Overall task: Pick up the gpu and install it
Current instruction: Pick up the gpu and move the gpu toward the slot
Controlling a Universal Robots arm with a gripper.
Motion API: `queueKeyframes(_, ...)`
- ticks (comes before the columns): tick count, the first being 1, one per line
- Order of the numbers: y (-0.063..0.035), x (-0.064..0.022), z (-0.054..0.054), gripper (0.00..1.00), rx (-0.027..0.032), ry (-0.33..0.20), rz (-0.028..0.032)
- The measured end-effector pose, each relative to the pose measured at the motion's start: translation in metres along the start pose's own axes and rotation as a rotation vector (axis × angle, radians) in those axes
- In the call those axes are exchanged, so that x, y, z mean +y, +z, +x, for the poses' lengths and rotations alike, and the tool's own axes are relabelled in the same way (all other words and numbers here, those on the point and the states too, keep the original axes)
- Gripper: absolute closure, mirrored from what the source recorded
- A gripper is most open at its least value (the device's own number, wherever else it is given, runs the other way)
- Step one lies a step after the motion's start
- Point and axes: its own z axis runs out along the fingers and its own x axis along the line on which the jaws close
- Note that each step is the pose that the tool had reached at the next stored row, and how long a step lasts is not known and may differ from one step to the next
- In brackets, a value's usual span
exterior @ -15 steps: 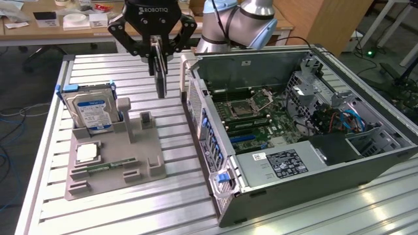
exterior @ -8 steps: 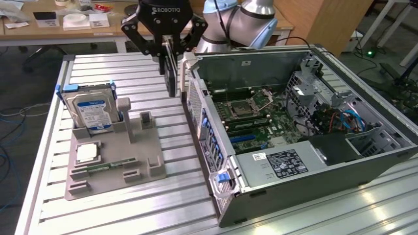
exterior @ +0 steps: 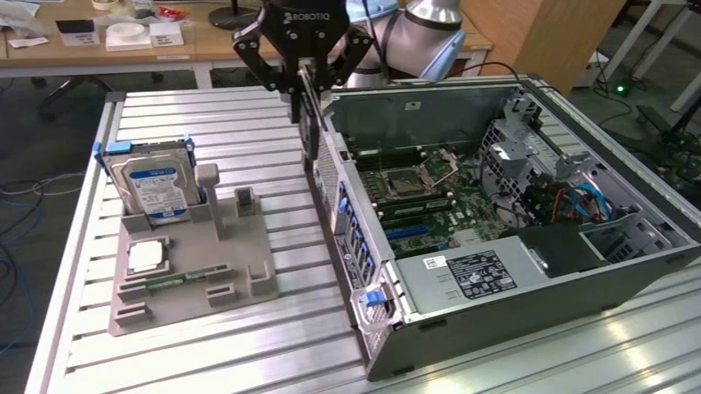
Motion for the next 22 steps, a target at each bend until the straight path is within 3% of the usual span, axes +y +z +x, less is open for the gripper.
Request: queueKeyframes(22, 0.0015, 0.0008, -0.086, 0.72, 0.0, 0.0, 0.0)
